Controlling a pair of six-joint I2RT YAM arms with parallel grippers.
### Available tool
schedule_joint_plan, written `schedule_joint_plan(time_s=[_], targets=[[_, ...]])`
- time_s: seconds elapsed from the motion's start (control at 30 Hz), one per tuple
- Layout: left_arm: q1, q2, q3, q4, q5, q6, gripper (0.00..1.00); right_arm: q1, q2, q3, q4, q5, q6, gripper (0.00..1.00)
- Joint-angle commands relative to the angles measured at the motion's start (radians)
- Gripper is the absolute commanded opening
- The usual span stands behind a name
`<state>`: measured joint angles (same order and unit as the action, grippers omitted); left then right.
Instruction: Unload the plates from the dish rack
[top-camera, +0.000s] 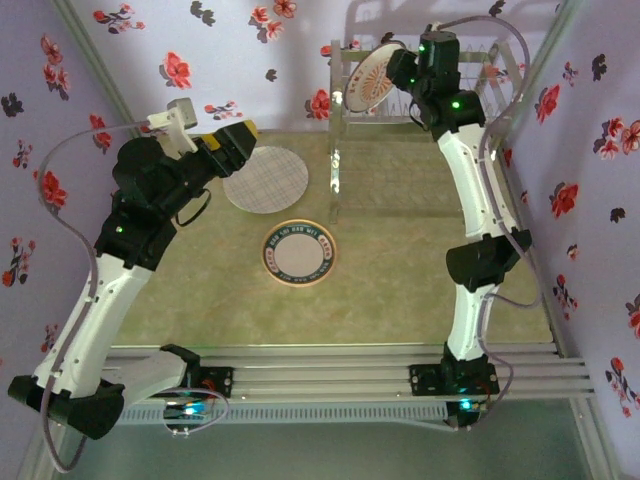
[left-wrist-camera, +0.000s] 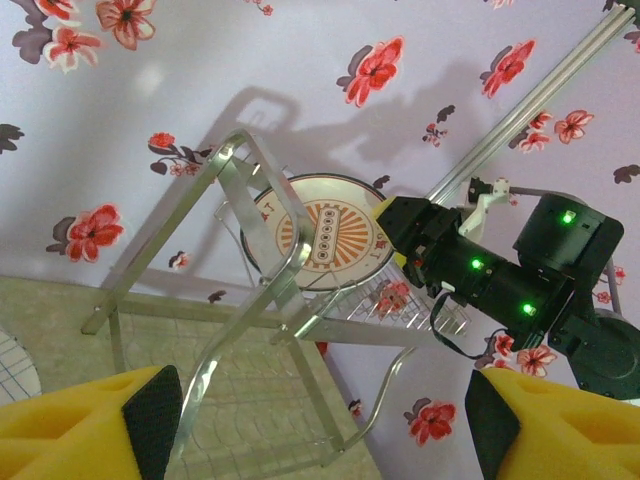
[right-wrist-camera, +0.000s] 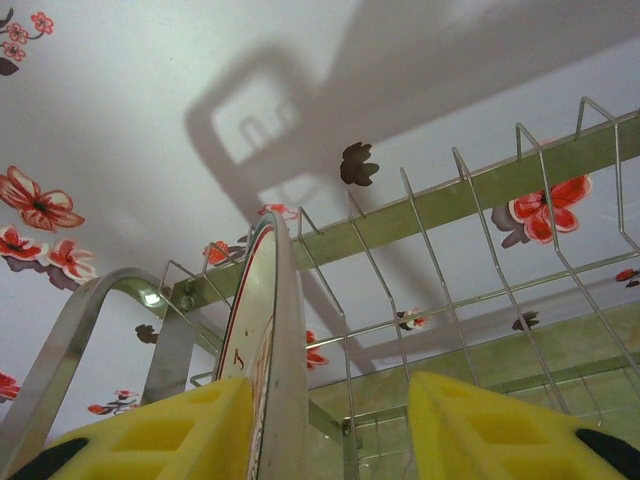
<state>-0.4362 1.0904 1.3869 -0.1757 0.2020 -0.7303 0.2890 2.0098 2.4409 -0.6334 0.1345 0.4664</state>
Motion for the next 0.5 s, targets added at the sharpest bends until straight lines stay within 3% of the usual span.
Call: schedule_joint_plan(time_s=[0.0,0.27,0.47], targets=[[-0.009,-0.026,0.018,0.032,0.013,-0.009,0.77,0.006,0.021,0.040,-0.020,0.029,-0.023,0.41],[-0.010,-0.026,0.012,0.034,0.013,-0.014,0.77,0.032,0.031,0.073,-0.029,0.064,-0.052,0.24],[-0.012,-0.026,0.011,0.034,0.012,-0.015,0.77,0.069,0.028,0.108,-0.031,0.157,-0.109,0.11]])
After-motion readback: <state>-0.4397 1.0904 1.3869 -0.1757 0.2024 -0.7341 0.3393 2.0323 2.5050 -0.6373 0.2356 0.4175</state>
